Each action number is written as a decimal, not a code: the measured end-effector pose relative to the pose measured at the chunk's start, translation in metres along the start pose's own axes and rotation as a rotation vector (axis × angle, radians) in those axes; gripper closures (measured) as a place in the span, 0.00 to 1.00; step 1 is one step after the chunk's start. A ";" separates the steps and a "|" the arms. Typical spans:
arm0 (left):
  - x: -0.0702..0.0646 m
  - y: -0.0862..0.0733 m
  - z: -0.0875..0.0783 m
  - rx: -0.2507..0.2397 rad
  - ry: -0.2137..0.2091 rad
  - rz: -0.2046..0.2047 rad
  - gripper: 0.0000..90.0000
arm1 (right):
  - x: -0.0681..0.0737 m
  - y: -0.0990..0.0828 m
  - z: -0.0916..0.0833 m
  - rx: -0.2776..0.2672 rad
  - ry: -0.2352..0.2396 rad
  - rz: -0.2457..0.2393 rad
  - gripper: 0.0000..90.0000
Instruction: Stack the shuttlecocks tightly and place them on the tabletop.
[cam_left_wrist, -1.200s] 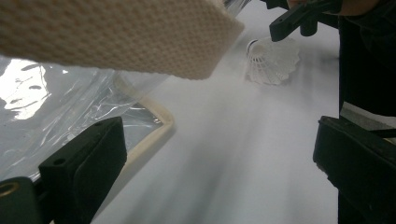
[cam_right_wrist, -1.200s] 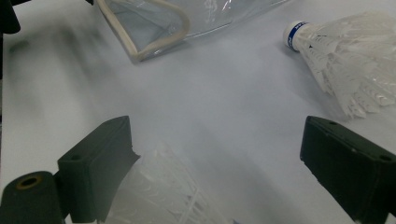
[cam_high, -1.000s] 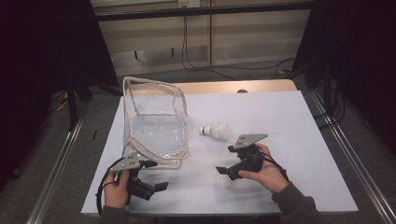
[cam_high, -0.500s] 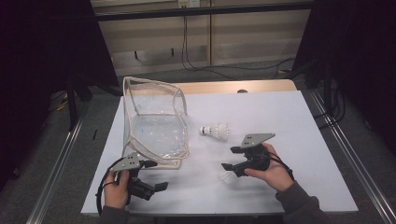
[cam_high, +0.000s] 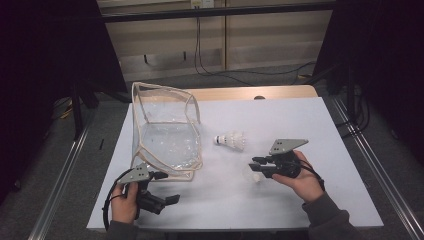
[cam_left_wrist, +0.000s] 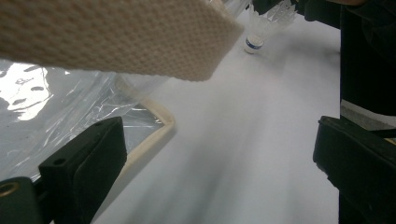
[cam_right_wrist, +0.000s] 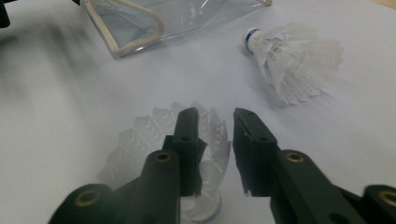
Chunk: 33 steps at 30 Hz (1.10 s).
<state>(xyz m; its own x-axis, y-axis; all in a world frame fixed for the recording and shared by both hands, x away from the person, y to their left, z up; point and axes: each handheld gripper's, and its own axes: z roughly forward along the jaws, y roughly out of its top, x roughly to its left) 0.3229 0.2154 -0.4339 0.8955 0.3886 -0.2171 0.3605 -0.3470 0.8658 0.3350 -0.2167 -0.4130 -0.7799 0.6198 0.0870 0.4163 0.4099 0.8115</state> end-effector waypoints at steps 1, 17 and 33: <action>0.000 0.000 0.000 0.002 0.000 0.000 0.03 | -0.001 -0.001 -0.001 0.002 -0.002 0.001 0.87; 0.000 0.001 0.000 0.001 0.000 0.001 0.03 | -0.010 -0.001 -0.005 -0.034 0.014 0.057 0.98; 0.000 0.001 0.000 0.001 0.001 0.002 0.03 | -0.018 -0.006 -0.003 -0.041 -0.012 0.082 0.96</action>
<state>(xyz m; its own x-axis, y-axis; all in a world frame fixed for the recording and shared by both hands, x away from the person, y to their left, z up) 0.3231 0.2148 -0.4334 0.8960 0.3884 -0.2153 0.3591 -0.3485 0.8658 0.3454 -0.2325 -0.4177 -0.7380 0.6585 0.1471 0.4586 0.3296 0.8252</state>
